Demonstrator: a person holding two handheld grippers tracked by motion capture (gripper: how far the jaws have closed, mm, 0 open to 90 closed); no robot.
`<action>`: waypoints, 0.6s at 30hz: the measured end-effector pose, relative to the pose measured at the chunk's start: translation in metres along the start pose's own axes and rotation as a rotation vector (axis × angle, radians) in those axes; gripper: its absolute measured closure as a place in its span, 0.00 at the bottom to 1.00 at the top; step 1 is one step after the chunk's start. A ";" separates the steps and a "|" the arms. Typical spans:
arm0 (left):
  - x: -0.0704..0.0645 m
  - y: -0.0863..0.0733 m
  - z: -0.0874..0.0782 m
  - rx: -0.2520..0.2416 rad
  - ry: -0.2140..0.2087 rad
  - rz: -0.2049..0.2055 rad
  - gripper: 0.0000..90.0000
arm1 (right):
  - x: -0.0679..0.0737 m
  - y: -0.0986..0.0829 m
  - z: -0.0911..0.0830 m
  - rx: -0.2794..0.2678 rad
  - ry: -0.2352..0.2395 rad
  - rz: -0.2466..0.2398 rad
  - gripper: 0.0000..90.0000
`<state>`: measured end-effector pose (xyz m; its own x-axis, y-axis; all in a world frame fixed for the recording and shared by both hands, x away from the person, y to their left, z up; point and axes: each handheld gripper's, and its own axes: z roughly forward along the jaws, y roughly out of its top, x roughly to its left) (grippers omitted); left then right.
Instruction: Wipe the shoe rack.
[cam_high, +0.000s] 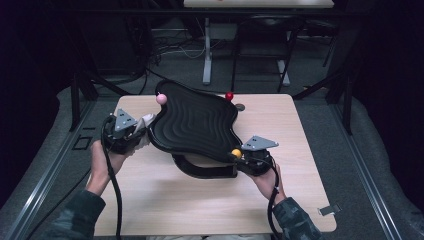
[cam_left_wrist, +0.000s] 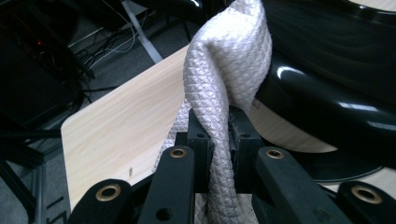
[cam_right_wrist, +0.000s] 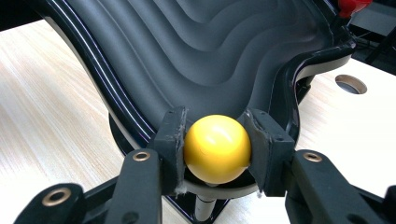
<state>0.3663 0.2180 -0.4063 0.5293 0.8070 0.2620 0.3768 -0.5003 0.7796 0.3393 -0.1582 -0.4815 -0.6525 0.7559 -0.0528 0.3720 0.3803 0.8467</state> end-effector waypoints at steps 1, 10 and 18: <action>0.000 0.000 0.000 0.000 0.000 0.000 0.91 | 0.000 0.000 0.000 0.000 0.000 0.000 0.66; 0.006 0.014 0.022 0.020 0.001 0.069 0.91 | 0.000 0.000 0.000 0.000 0.000 -0.001 0.66; 0.013 0.017 0.031 0.011 -0.014 0.046 0.91 | 0.000 0.000 0.000 0.000 0.000 -0.002 0.66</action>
<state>0.4033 0.2099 -0.4070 0.5566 0.7787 0.2893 0.3605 -0.5402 0.7604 0.3393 -0.1581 -0.4815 -0.6534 0.7551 -0.0545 0.3706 0.3817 0.8467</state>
